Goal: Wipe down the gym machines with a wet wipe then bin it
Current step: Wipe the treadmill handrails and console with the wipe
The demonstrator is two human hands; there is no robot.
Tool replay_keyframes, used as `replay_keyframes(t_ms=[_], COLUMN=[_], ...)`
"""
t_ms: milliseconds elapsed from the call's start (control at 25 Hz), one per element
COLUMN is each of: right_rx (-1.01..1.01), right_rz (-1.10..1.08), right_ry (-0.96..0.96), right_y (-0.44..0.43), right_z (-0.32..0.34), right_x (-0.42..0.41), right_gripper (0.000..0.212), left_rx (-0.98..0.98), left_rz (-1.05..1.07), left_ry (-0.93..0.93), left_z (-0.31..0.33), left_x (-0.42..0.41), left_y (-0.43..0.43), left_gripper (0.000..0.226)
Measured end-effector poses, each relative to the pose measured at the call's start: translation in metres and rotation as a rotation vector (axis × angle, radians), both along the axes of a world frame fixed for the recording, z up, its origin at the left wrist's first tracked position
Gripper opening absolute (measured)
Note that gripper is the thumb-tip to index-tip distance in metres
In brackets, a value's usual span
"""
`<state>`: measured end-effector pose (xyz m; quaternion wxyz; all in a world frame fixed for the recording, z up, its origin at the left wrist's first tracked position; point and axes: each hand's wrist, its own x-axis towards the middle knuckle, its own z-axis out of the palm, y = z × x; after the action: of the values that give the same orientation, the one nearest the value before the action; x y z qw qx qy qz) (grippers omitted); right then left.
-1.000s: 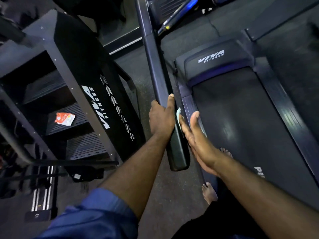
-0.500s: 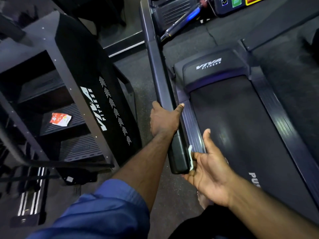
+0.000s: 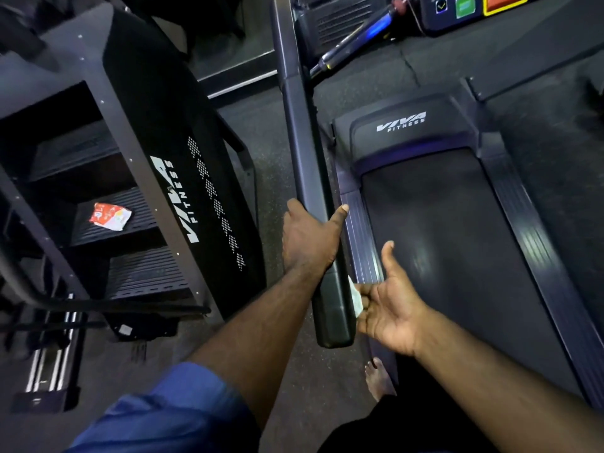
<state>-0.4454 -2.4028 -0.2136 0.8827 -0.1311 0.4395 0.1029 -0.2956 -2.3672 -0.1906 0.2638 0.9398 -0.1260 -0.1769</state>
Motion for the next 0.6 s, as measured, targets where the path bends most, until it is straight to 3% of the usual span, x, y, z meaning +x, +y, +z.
replay_keyframes(t_ms=[240,600], right_rx=[-0.285,-0.302], right_rz=[0.177,0.207], right_ry=[-0.074,-0.084], right_y=[-0.05,-0.159], right_z=[-0.011,-0.019], right_x=[0.065,0.183], right_gripper=[0.115,0.114], left_rx=[-0.075,-0.03], left_rz=[-0.004,0.016], left_ry=[0.024,0.053], left_z=[0.002,0.01], left_x=[0.005,0.128], left_y=[0.0,-0.109], left_gripper=[0.076,0.063])
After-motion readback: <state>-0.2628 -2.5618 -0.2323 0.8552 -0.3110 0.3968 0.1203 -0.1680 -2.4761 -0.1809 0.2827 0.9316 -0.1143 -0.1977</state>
